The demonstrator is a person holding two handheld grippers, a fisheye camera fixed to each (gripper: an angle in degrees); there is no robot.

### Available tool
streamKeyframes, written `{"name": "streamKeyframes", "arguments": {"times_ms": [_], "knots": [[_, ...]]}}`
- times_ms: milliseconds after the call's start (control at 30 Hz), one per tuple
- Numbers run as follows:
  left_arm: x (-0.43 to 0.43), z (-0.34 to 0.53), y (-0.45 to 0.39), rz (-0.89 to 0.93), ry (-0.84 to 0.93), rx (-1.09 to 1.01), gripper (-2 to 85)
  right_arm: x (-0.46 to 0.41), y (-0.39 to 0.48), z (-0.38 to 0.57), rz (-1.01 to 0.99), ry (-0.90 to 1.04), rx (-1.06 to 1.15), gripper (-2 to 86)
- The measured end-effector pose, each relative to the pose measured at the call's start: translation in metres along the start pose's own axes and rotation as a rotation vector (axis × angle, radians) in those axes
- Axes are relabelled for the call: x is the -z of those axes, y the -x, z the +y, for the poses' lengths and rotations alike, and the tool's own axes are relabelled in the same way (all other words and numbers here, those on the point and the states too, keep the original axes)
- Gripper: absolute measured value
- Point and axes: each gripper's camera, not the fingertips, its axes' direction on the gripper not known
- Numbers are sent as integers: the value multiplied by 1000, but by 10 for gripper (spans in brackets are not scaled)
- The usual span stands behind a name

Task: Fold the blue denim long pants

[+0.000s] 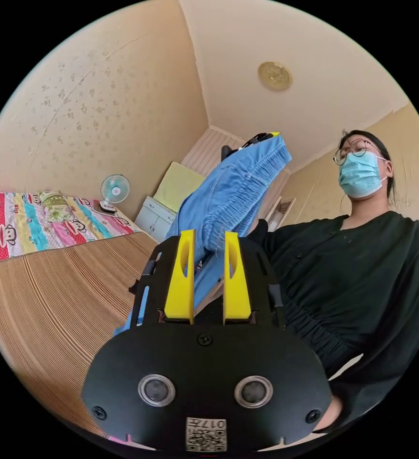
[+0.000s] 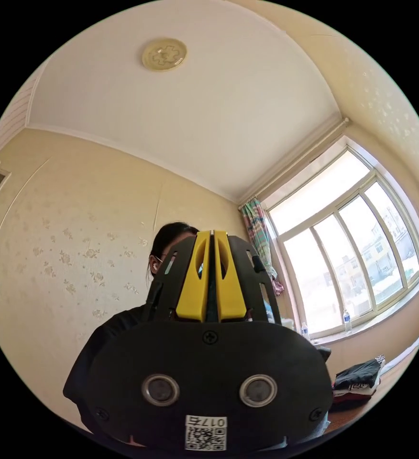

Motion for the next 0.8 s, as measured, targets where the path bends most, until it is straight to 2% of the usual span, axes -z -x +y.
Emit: {"name": "streamKeyframes", "arguments": {"times_ms": [100,167,233,300,367,467,633,800], "knots": [[-32,3,-2,-17,139,4,115,-14,4,-18,18,22,45,13],[-69,1,-21,-178,266,-46,143,-21,5,-28,-2,33,65,12],[-96,-4,-43,-222,305,-131,150,-29,7,-38,7,42,110,10],[-118,-11,-65,-260,304,-204,156,-33,9,-43,46,50,151,10],[-139,-18,-91,-374,289,-264,162,-31,9,-46,83,31,168,10],[-150,-17,-119,-482,248,-313,158,-17,4,-44,127,-78,154,10],[-143,-17,-124,-453,232,-277,147,8,2,-42,234,-212,154,9],[-146,-21,-130,-518,230,-290,139,-25,12,-59,391,-143,246,7]]}}
